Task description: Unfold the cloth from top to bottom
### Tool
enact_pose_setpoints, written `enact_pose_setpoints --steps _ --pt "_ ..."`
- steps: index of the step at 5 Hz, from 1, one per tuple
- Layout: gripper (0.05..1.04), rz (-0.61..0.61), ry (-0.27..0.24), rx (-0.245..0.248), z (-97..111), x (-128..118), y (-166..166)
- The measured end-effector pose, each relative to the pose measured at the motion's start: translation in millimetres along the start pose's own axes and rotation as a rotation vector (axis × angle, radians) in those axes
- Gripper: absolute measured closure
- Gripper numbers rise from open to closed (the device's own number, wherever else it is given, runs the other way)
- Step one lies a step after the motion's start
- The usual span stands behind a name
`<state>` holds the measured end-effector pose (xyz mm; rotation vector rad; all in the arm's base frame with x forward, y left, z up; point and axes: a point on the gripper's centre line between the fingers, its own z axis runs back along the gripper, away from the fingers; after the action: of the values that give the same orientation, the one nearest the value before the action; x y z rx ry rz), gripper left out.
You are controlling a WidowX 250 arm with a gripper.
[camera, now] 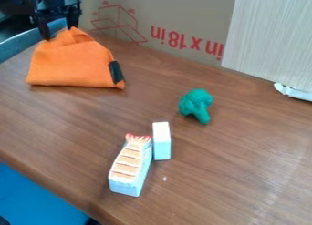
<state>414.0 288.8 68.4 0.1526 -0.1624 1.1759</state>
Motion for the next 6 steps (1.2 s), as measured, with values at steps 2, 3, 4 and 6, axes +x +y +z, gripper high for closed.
enact_pose_setpoints --steps 2,3,4,6 --pt "0.134 0.004 0.007 0.014 -14.8 -5.0 1.4" --pt "0.406 -0.023 0.025 -0.011 -17.4 -10.7 -1.1" --pt "0.693 -0.047 0.045 -0.048 -8.5 -15.3 -3.5" --pt "0.996 -0.054 0.101 -0.151 17.7 -16.0 -0.8"
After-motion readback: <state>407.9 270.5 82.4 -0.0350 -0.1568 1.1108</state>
